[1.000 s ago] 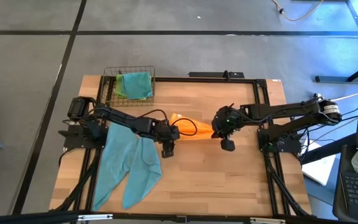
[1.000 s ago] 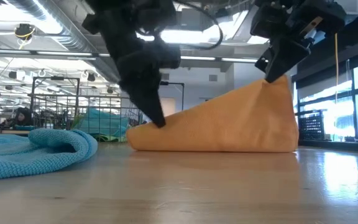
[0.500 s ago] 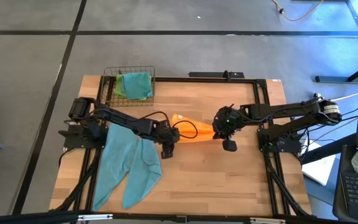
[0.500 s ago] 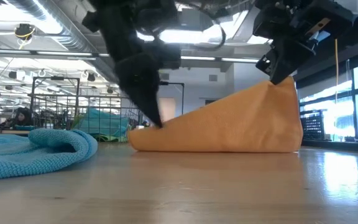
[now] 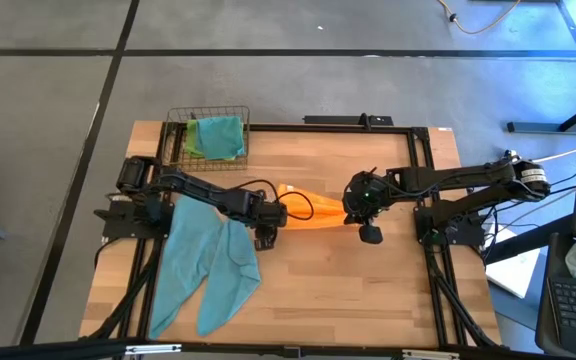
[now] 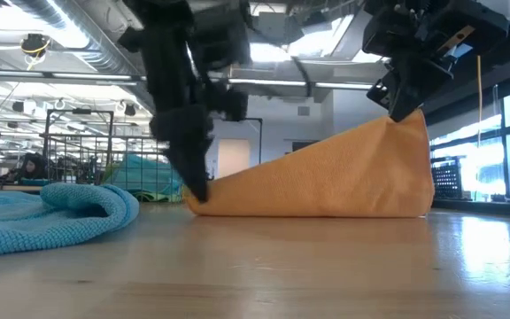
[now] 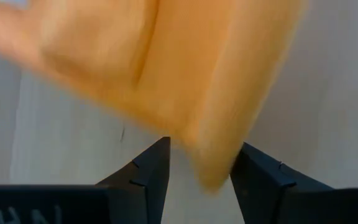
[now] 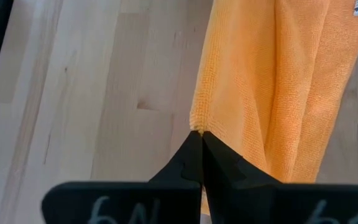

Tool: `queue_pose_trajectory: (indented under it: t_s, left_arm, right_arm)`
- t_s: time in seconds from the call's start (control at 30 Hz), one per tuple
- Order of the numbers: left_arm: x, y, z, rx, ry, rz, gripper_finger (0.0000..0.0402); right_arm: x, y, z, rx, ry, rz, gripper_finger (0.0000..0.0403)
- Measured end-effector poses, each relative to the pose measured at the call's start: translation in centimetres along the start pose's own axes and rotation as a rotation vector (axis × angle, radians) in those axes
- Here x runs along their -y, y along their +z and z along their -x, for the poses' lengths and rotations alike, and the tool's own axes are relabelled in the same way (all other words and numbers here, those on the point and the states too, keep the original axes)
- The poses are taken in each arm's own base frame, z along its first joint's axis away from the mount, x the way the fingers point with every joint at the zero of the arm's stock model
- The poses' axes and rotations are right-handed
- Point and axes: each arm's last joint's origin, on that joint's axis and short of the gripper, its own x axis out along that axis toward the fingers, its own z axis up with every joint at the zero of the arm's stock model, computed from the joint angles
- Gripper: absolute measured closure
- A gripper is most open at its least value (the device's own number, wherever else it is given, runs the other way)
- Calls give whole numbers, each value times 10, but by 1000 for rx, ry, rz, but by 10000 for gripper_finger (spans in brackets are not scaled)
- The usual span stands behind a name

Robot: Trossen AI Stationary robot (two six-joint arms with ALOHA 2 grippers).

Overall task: Fold microfiber towels
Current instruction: Fold the orange microfiber cloth

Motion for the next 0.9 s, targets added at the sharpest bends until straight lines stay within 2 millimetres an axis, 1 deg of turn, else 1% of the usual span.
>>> queue_pose_trajectory:
  t_s: [0.07, 0.17, 0.23, 0.3, 0.33, 0.37, 0.5, 0.63, 0.7, 0.8, 0.9]
  left_arm:
    - [-3, -5, -1, -52, 15, -7, 255]
    - [-1, -2, 1, -19, 18, -6, 284]
    - [0, -3, 3, -26, 15, -11, 320]
    - [1, 1, 6, -12, -15, -8, 366]
    - [2, 3, 9, -12, -30, -6, 383]
    - [2, 4, 12, -18, -37, -5, 391]
    - [0, 13, 28, -59, -28, -7, 399]
    - [-7, 25, 48, -98, 3, -24, 400]
    - [-13, 33, 59, -100, 14, -51, 401]
    - [-25, 45, 74, -93, 47, -75, 401]
    - [-45, 54, 82, -83, 122, -77, 401]
  right_arm:
    - [0, 0, 0, -1, 0, -2, 399]
    - [0, 0, 0, -4, 0, -23, 399]
    - [0, 0, 0, -3, 0, -26, 399]
    - [0, 0, 0, -3, 0, -30, 399]
    - [0, 0, 0, -4, 0, -45, 399]
    - [0, -1, 0, -5, -3, -59, 399]
    - [1, -4, 1, -51, -40, -166, 399]
    - [1, 1, 13, -92, -136, -204, 399]
    - [1, 7, 24, -102, -214, -192, 400]
    - [1, 21, 46, -86, -371, -182, 400]
    - [3, 28, 64, -86, -551, -183, 400]
